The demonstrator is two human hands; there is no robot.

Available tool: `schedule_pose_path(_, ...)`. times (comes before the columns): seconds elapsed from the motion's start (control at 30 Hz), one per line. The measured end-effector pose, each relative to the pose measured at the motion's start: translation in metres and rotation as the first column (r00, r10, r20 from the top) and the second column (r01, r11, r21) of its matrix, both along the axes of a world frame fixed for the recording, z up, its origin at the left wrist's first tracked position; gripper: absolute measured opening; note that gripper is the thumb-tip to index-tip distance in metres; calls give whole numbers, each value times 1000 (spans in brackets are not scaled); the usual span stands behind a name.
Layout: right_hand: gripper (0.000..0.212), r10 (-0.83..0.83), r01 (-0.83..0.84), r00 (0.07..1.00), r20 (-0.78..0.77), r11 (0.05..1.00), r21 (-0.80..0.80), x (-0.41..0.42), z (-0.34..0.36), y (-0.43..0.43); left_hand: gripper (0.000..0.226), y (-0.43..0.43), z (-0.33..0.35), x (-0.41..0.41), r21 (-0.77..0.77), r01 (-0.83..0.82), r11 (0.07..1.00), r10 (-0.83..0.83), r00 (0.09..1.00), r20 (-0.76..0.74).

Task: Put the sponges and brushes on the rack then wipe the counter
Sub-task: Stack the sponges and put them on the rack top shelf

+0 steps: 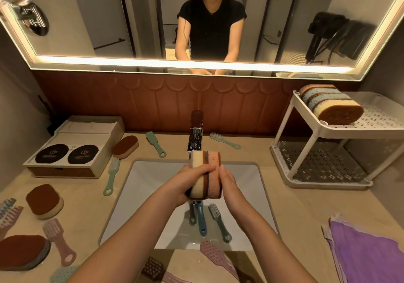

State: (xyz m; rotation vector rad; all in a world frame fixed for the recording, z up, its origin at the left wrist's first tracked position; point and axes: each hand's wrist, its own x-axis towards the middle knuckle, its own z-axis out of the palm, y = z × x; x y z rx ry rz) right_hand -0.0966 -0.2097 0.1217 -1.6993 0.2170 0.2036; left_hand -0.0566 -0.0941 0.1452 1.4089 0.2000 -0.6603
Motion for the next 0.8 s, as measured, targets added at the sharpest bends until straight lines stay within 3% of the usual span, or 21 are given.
schedule_pose_path(0.1,55,-2,2,1000,-2,997,-77,10,10,-14,32,8,3,7,94,105,990,-111,992,62)
schedule_pose_path(0.2,59,-13,11,1000,-19,998,-69,20,20,-25,55,20,7,15,267,311,912,-352,928,120)
schedule_pose_path(0.3,53,74,-73,997,8,994,-76,23,32,-24,71,27,14,21,465,486,740,-589,802,98)
schedule_pose_path(0.5,62,290,-290,957,-20,946,-145,23,32,-10,69,31,25,28,547,600,584,-729,684,27)
schedule_pose_path(0.67,30,202,-184,975,88,966,-179,25,21,-1,90,35,17,31,502,603,620,-724,687,68)
schedule_pose_path(0.8,28,143,-122,983,112,977,-177,26,14,-1,92,37,7,33,479,508,715,-638,755,152)
